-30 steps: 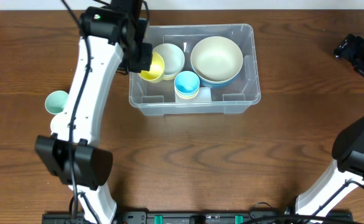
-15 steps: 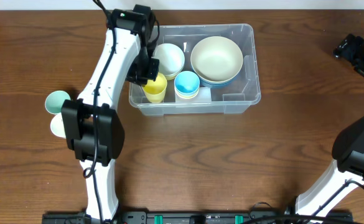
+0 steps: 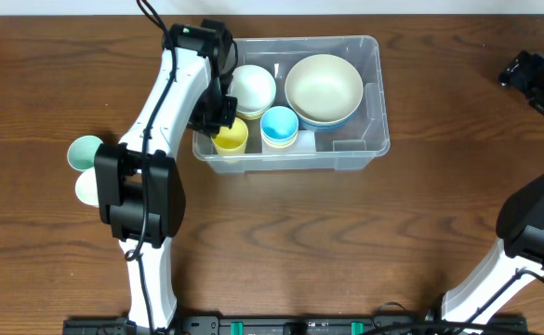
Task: Pack container
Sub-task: 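Carry the yellow cup into the container's front left and lower it, then release the yellow cup and move the left gripper to the green cup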
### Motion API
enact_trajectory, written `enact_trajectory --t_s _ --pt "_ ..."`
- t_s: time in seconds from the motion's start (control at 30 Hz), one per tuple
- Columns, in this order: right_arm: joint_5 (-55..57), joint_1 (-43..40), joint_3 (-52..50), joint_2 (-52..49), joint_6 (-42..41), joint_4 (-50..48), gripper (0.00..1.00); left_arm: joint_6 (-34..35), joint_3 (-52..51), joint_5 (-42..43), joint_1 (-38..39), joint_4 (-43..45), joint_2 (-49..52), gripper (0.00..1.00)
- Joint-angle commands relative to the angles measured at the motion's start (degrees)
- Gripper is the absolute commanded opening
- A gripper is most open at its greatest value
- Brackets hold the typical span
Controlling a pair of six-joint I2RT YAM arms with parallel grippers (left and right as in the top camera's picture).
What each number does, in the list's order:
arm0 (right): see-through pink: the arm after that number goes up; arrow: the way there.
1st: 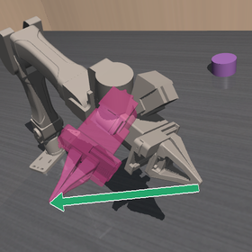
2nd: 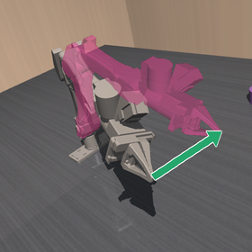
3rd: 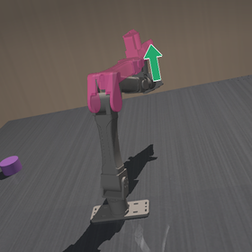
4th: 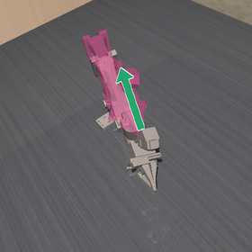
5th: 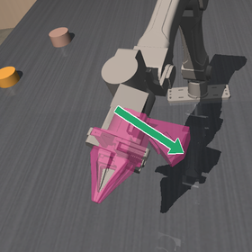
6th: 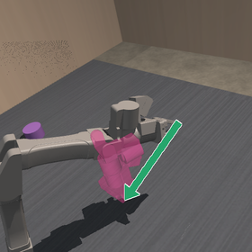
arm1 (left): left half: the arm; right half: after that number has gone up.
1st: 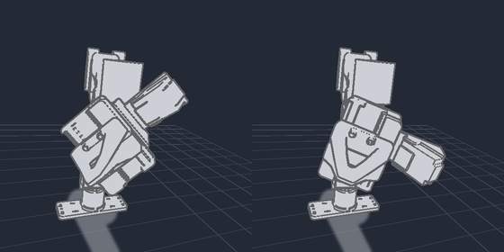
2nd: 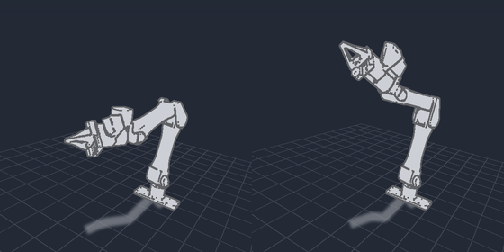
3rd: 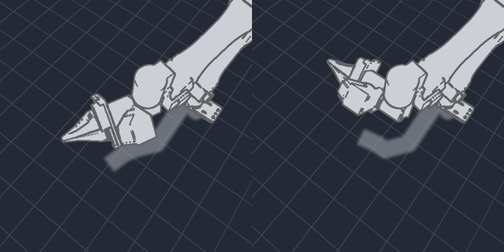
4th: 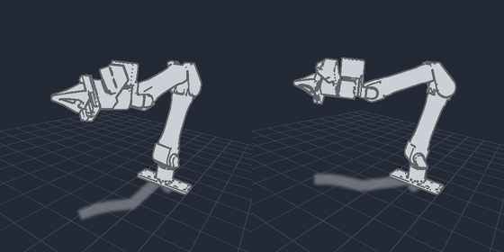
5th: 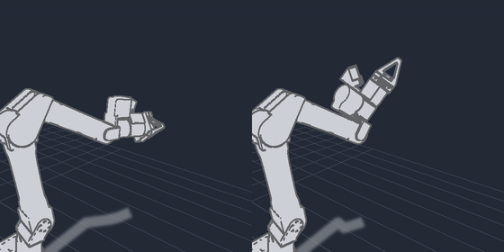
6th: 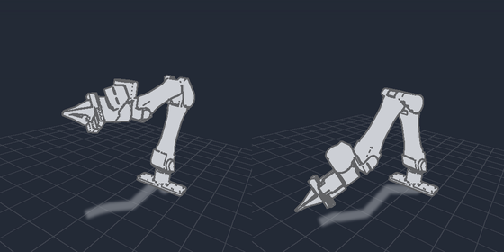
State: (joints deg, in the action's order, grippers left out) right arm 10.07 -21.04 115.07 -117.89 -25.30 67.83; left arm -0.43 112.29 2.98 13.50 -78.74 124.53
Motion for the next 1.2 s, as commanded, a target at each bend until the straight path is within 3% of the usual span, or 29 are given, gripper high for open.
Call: enact_trajectory --t_s 0.0,0.23,0.3,0.33,0.43,0.87,1.17 --pt "0.39 0.42 0.2 0.87 -1.03 -0.11 0.99 -0.37 -2.38 -0.63 -0.35 0.81 0.13 0.06" --pt "0.42 0.42 0.2 0.87 -1.03 -0.09 0.99 -0.37 -7.39 -0.61 -0.35 4.37 0.13 0.06" --pt "0.42 0.42 0.2 0.87 -1.03 -0.09 0.99 -0.37 -7.45 -0.61 -0.35 4.59 0.13 0.17" --pt "0.42 0.42 0.2 0.87 -1.03 -0.11 0.99 -0.37 -7.45 -0.61 -0.35 4.74 0.13 0.3" --pt "0.42 0.42 0.2 0.87 -1.03 -0.09 0.99 -0.37 -7.13 -0.61 -0.35 4.9 0.13 0.38" --pt "0.42 0.42 0.2 0.87 -1.03 -0.09 0.99 -0.35 2.4 -0.37 -0.13 1.22 -2.91 0.4" --pt "0.39 0.42 0.2 0.87 -1.03 -0.09 0.99 -0.35 3.85 -0.42 -1.66 1.22 -13.7 0.48"
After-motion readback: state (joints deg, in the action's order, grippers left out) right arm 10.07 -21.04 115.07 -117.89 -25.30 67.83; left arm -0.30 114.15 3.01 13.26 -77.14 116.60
